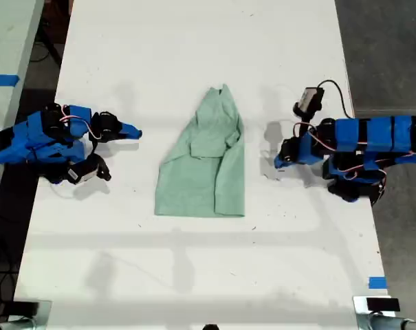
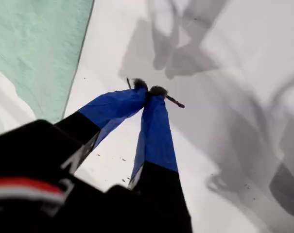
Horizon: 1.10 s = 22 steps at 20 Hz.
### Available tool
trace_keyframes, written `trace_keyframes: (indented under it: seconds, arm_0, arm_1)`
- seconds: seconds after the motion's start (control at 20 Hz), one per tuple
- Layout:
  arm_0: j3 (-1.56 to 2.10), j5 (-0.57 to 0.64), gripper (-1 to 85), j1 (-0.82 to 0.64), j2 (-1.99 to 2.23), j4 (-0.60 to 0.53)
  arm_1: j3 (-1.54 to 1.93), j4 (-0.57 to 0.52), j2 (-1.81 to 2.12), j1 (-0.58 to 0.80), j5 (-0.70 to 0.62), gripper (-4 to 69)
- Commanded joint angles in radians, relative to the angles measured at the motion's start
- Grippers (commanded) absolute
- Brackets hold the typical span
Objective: Fold t shirt
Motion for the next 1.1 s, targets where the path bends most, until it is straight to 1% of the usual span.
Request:
trace_keyframes:
  seconds: [0.0, 0.1, 0.2, 0.25, 0.6, 1.05]
  arm_0:
    - [-0.002, -0.014, -0.2, -0.008, 0.008, 0.000]
    - [-0.002, -0.015, -0.2, -0.008, 0.008, 0.000]
    - [0.000, -0.015, -0.2, -0.006, 0.008, 0.000]
    - [0.000, -0.015, -0.2, -0.006, 0.008, 0.000]
    - [0.002, -0.015, -0.2, -0.005, 0.008, -0.002]
    - [0.002, -0.015, -0.2, -0.005, 0.008, -0.002]
  arm_1:
    - [0.118, -0.035, 0.241, 0.005, -0.025, 1.4]
    - [0.276, 0.008, 0.491, 0.014, 0.005, 1.4]
    - [0.403, 0.155, 0.842, -0.012, 0.046, 1.4]
    - [0.376, 0.166, 0.831, -0.012, 0.049, 1.4]
    - [0.391, 0.160, 0.836, -0.011, 0.087, 1.4]
    - [0.394, 0.170, 0.836, -0.011, 0.095, 1.3]
